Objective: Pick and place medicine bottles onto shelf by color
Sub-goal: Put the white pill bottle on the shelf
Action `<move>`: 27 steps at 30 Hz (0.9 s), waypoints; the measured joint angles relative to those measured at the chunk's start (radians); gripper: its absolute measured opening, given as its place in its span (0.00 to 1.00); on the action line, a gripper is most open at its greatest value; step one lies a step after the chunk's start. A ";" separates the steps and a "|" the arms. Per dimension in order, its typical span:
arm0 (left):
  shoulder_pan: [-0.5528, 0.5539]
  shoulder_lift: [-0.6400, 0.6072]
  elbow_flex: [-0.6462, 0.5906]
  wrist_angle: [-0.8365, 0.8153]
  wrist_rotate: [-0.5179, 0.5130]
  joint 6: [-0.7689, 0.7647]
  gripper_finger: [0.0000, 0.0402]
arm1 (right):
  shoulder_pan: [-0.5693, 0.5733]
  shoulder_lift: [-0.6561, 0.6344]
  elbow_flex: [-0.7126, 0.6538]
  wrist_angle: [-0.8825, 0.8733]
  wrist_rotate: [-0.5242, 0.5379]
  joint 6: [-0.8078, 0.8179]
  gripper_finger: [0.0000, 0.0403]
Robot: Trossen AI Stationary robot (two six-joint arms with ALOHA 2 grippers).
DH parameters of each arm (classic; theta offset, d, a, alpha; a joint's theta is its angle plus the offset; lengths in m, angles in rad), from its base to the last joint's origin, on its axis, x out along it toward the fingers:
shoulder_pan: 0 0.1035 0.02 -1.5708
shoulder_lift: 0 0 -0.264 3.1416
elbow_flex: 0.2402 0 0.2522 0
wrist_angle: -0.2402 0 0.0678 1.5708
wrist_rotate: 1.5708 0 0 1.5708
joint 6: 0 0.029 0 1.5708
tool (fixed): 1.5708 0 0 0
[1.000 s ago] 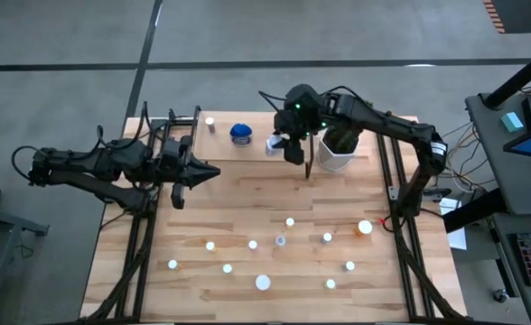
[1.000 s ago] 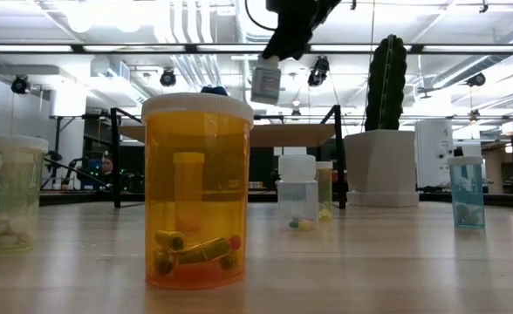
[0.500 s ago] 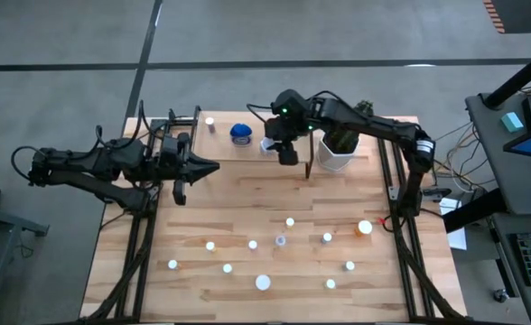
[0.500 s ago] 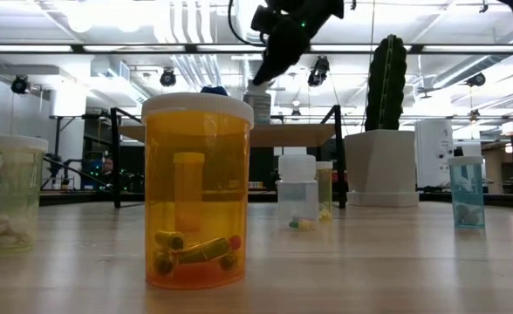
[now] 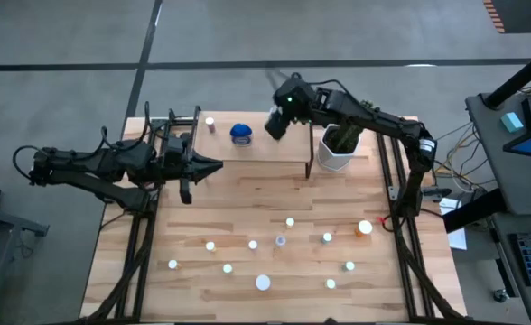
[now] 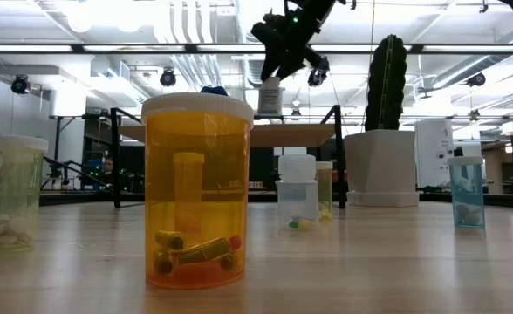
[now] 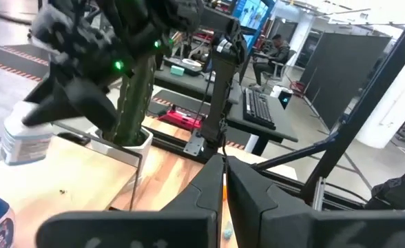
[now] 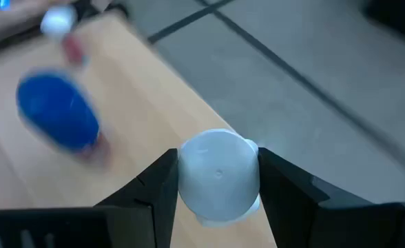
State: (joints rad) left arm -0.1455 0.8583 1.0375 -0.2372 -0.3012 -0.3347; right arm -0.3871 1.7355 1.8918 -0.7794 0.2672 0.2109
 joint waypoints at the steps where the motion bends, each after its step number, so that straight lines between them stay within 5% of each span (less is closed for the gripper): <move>1: 0.000 0.003 0.000 -0.001 0.000 0.000 0.00 | 0.000 0.000 0.005 0.000 0.000 0.060 0.40; 27: 0.000 0.037 0.001 0.046 -0.004 0.000 0.00 | 0.009 0.000 -0.073 -0.072 -0.005 0.250 0.41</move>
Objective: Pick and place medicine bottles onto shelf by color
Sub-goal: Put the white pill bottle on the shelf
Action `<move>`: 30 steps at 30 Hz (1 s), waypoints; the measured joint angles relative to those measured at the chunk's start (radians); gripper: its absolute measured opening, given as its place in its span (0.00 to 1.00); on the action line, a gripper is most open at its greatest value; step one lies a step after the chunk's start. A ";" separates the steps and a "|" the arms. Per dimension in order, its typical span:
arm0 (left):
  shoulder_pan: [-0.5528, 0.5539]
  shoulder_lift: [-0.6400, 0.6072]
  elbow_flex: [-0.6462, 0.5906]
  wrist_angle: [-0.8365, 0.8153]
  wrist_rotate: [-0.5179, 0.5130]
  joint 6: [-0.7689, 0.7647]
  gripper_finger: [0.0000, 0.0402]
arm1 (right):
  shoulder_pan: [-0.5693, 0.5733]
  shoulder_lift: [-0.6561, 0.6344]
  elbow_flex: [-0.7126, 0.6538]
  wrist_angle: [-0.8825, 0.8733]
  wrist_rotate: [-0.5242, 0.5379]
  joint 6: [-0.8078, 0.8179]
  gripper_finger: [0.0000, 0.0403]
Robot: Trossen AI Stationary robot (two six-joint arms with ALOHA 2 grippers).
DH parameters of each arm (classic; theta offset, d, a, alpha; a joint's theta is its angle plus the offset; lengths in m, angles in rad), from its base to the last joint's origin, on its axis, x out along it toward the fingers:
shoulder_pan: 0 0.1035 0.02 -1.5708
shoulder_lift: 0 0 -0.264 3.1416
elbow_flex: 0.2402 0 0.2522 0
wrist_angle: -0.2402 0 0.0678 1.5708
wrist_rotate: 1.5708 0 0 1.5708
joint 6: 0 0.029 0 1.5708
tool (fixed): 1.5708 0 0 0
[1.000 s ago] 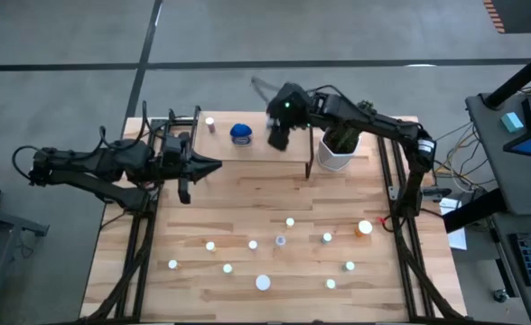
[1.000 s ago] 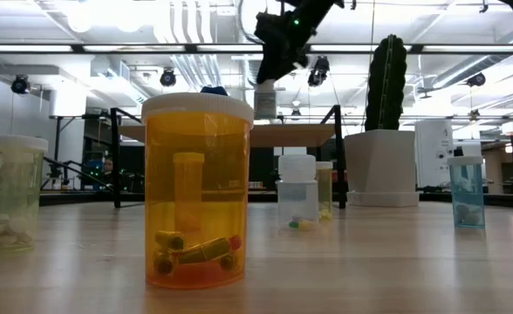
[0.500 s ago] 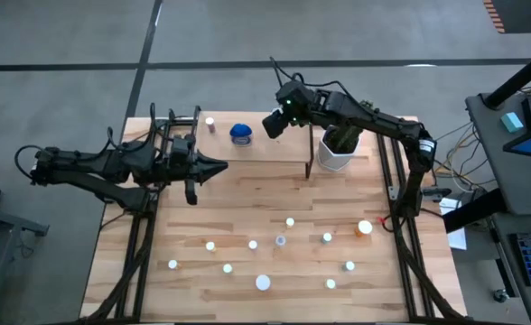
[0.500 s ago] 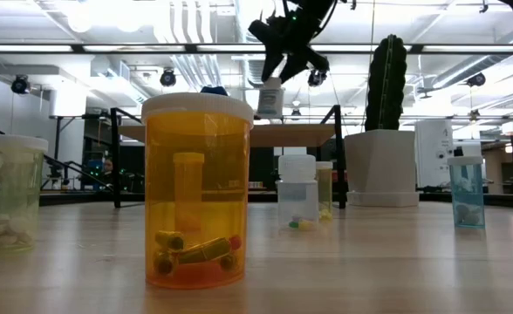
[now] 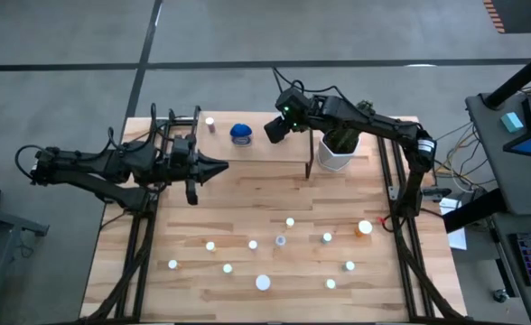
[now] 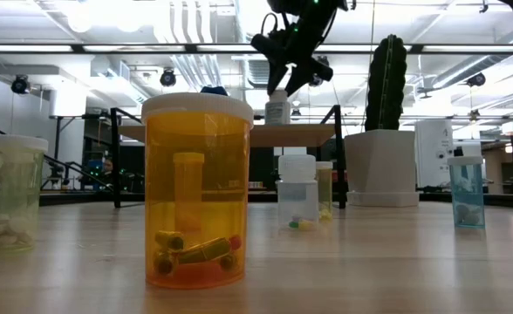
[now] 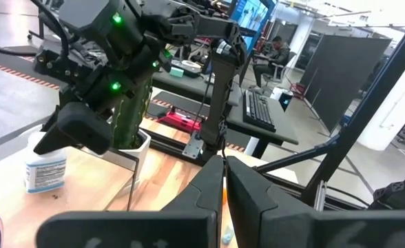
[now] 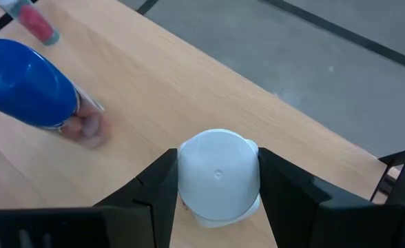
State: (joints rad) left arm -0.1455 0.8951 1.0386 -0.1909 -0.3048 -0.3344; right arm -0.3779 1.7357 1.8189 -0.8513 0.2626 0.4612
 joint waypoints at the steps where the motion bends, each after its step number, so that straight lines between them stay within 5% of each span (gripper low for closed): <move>1: 0.000 0.000 0.000 0.000 0.000 0.000 0.00 | 0.000 0.000 -0.001 0.000 -0.001 0.000 0.41; 15: 0.000 0.000 0.000 0.000 -0.028 0.001 0.00 | 0.000 -0.003 -0.039 0.012 -0.027 0.000 0.46; 30: 0.000 0.000 0.000 0.001 -0.045 0.000 0.00 | -0.001 0.001 -0.013 0.000 -0.028 -0.005 0.61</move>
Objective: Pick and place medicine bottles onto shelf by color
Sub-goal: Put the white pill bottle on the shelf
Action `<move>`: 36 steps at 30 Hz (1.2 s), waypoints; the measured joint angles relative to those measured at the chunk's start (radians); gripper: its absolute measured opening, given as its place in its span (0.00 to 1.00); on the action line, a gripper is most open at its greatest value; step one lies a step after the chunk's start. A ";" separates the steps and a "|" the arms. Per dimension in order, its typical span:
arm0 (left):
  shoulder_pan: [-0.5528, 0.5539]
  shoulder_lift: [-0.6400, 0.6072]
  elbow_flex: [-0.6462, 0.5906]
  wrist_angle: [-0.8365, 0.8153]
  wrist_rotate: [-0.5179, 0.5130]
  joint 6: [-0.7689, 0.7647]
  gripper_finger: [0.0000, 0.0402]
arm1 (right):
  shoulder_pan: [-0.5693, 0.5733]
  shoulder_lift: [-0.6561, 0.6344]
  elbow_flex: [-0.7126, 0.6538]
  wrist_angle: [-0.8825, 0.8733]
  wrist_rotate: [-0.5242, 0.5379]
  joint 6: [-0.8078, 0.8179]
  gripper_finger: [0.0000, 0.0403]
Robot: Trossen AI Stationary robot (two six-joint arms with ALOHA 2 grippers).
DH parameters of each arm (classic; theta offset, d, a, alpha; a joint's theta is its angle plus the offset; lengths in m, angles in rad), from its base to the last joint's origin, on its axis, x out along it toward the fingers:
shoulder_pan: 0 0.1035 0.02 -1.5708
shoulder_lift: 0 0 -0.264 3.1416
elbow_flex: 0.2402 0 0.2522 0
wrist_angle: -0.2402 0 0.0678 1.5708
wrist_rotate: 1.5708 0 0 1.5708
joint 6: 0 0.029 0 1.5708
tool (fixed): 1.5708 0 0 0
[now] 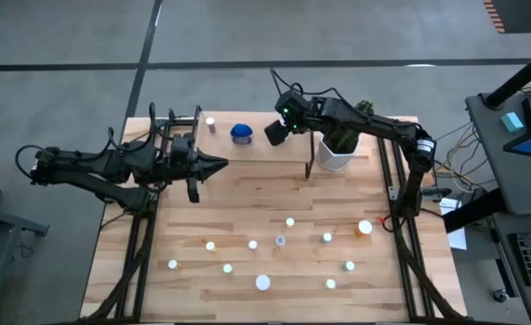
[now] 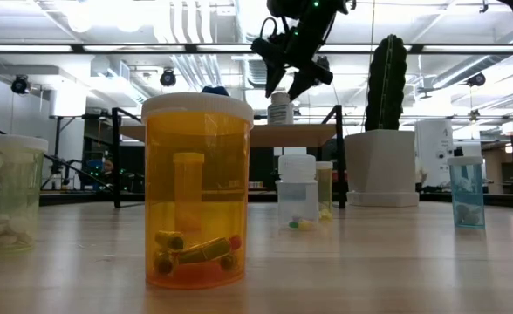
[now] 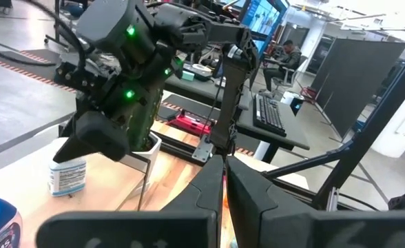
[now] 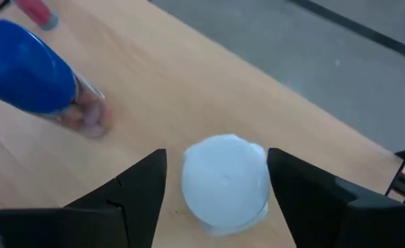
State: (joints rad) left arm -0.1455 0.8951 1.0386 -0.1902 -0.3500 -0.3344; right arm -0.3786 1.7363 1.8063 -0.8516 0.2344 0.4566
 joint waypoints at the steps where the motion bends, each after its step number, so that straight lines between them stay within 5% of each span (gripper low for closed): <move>1: 0.000 0.001 0.000 0.000 0.000 0.000 0.00 | 0.000 0.000 0.010 0.000 0.000 -0.004 0.62; 10: 0.000 0.002 0.000 0.000 0.000 -0.052 0.00 | 0.003 0.000 0.152 -0.015 -0.002 -0.070 0.62; 25: 0.000 0.002 -0.010 0.001 -0.028 -0.052 0.00 | 0.003 -0.001 0.282 -0.105 -0.006 -0.184 0.50; 36: 0.000 0.002 -0.011 0.000 -0.034 -0.052 0.00 | -0.024 -0.002 0.285 -0.257 -0.006 -0.344 0.25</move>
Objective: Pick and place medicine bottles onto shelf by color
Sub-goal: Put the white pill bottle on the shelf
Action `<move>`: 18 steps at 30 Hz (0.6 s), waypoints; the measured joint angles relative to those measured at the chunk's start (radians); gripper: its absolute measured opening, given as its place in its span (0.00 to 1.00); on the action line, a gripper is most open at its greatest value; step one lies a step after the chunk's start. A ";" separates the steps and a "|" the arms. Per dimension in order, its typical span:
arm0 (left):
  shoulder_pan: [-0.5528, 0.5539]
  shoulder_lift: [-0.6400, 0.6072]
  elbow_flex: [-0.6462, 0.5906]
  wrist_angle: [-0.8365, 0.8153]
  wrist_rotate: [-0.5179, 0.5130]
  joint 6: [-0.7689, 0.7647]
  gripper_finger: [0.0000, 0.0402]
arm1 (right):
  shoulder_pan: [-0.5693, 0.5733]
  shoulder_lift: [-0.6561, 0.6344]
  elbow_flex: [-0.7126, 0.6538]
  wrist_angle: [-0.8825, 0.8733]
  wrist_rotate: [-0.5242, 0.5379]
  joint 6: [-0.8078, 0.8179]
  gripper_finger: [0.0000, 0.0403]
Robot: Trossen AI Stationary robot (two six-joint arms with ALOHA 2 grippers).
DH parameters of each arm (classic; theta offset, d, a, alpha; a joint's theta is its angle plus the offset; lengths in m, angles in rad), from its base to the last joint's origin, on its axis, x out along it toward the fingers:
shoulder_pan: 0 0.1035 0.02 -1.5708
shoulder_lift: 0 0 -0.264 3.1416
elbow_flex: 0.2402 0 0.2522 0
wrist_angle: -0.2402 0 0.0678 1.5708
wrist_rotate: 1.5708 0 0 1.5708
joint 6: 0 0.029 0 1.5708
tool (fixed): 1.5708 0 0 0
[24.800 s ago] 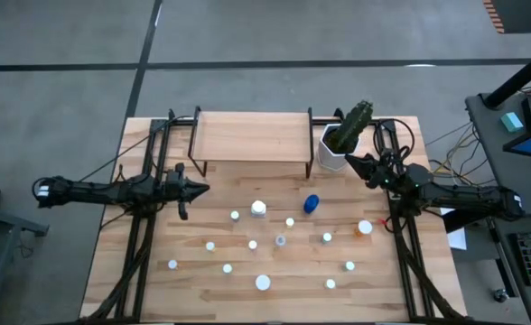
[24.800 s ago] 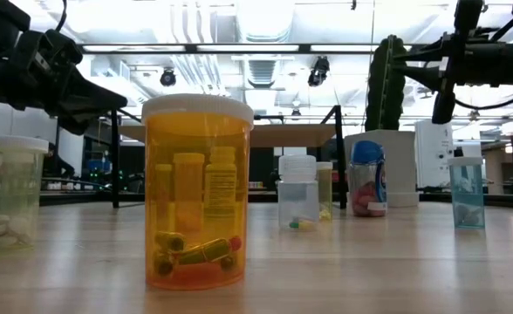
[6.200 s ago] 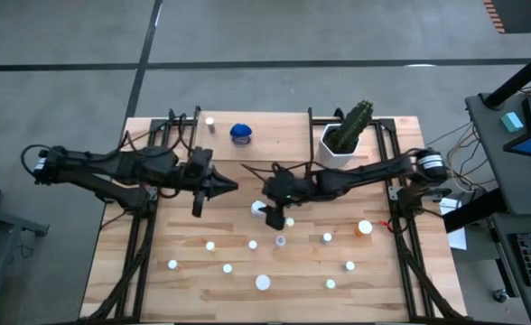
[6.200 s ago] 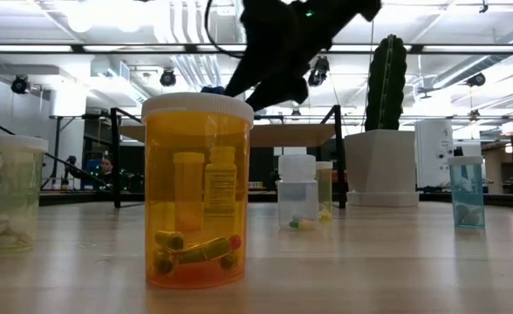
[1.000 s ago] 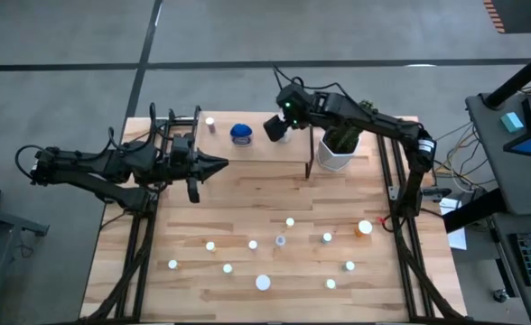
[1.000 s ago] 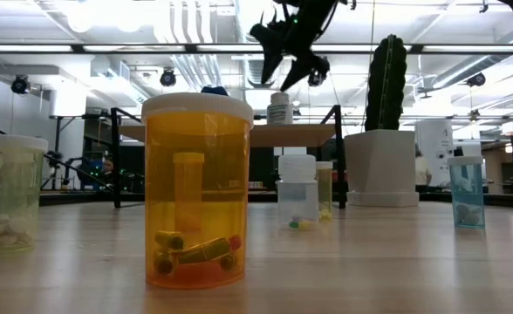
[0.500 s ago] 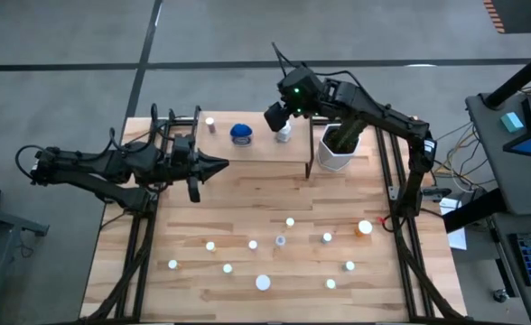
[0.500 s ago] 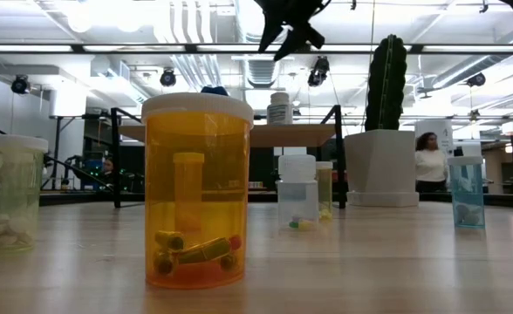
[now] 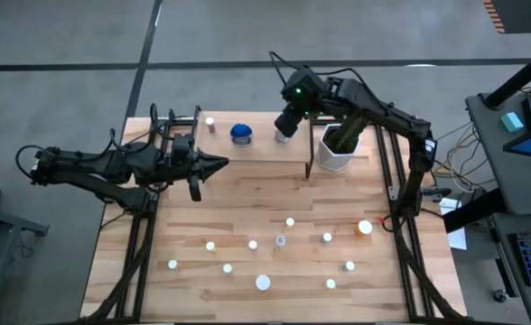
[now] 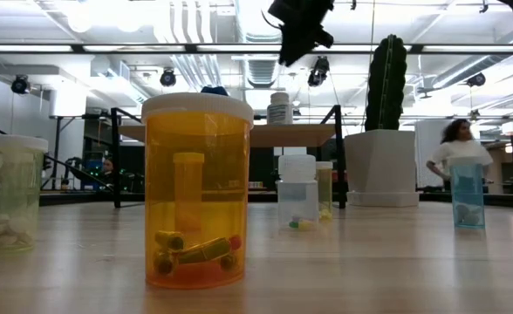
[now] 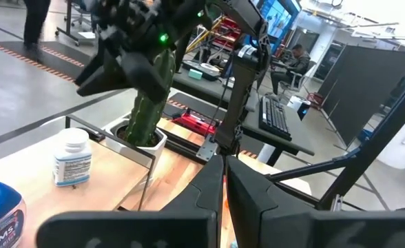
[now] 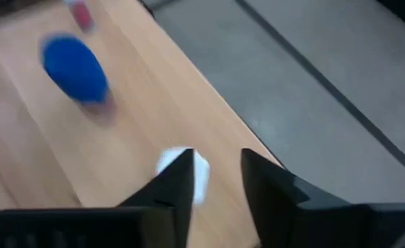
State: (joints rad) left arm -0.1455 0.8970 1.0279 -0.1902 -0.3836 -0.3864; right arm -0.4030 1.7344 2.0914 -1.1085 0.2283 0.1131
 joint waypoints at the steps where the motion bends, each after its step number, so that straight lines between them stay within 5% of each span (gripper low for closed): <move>1: 0.000 0.001 0.000 0.000 0.000 0.000 0.00 | -0.005 0.000 -0.006 -0.013 0.000 -0.005 0.21; 6: 0.000 0.007 0.000 0.001 -0.031 0.000 0.00 | -0.014 0.000 -0.043 -0.022 0.000 -0.037 0.04; 18: 0.000 0.045 0.001 0.067 -0.049 -0.027 0.00 | -0.051 0.014 -0.137 -0.001 0.008 -0.072 0.02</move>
State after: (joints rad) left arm -0.1452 0.9421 1.0286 -0.1234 -0.4324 -0.4137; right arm -0.4538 1.7485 1.9543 -1.1099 0.2359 0.0414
